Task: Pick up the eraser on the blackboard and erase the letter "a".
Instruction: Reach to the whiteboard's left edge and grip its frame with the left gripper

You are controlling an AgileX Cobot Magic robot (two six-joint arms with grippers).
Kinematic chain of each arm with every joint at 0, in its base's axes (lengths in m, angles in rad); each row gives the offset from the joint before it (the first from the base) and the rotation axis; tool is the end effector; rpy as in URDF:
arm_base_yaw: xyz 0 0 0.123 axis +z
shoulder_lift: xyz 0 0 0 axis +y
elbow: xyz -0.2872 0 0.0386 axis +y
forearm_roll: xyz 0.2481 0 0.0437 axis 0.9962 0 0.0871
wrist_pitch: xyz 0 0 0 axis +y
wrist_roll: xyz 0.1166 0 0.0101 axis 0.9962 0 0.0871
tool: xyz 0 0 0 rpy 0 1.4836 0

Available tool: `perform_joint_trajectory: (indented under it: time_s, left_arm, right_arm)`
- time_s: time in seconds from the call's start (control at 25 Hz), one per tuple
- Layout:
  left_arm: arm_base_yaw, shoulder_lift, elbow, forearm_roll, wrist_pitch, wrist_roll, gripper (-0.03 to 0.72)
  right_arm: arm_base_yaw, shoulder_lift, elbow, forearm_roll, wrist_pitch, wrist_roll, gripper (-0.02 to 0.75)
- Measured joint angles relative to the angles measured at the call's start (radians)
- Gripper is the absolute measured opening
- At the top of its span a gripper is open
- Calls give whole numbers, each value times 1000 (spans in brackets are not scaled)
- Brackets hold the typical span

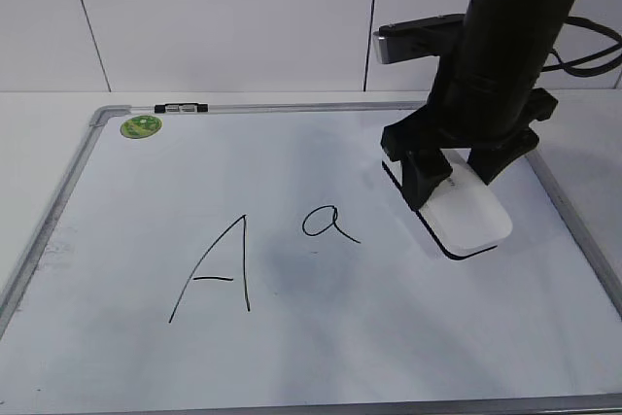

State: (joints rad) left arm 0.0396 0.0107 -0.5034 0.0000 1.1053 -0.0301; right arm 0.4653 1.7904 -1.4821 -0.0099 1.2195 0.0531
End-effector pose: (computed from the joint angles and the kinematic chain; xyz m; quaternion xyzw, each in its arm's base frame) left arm 0.0123 0.0005 0.2617 -0.0302 0.8660 0.0024 0.4992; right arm 0.3267 0.1628 0.2452 -0.2056 0.9765 0.0121 0.0641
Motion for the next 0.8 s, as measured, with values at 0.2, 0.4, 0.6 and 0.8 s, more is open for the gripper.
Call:
perform_joint_trajectory:
  time_s: [0.2, 0.4, 0.6, 0.8]
  left_arm:
    - [0, 75, 0, -9, 0, 0, 245]
    - [0, 307, 0, -31, -10, 0, 245]
    - [-17, 509, -57, -73, -71, 0, 245]
    - [-17, 737, -159, -84, -115, 0, 245]
  right_arm:
    - [0, 28, -5, -4, 0, 6, 532]
    - [3, 38, -5, -4, 0, 9, 532]
    - [7, 39, -5, -2, 0, 9, 532]
    - [8, 39, -5, 10, 0, 10, 532]
